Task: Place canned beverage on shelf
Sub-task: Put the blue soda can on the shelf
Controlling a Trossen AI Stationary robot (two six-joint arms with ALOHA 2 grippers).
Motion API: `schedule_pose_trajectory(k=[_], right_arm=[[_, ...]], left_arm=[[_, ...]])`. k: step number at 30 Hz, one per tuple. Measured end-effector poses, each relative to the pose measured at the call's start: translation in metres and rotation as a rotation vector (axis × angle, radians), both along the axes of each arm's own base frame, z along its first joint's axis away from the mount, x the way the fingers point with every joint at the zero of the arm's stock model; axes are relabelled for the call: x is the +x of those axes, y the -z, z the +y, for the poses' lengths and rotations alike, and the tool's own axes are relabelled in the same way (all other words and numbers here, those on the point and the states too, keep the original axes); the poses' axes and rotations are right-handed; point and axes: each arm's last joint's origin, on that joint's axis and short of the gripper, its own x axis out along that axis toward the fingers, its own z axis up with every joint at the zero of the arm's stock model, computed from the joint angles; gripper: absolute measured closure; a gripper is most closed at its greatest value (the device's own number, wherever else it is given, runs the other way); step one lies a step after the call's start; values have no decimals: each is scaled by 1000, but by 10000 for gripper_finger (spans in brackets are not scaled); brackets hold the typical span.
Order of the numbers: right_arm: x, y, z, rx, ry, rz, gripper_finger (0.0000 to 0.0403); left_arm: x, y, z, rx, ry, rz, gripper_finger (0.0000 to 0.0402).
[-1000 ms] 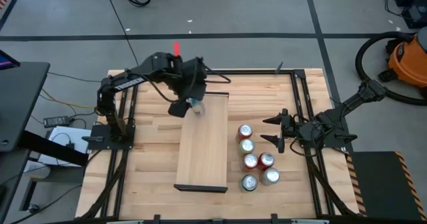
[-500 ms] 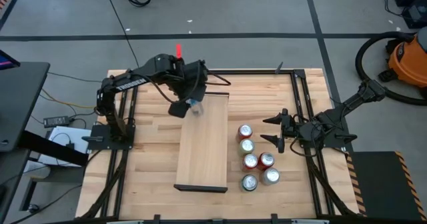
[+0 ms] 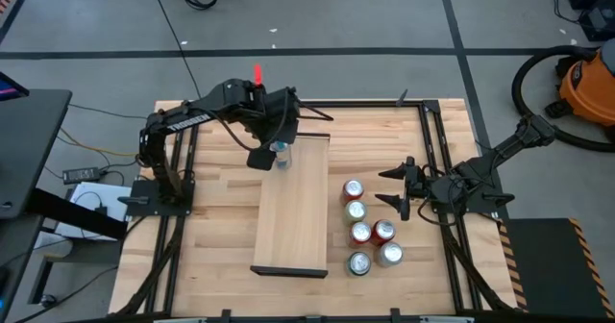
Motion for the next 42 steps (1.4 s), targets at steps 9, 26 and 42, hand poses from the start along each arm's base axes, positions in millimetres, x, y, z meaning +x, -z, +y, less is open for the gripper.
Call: schedule_pose_trajectory(k=[9, 26, 42], right_arm=[[1, 0, -1, 8, 13, -2, 55], [1, 0, -1, 8, 13, -2, 55], [1, 0, -1, 15, 14, -3, 55]], left_arm=[[3, -1, -1, -15, -40, -31, 56], [-5, -35, -14, -17, -54, -170, 56], [-9, -42, -17, 11, -171, -203, 56]])
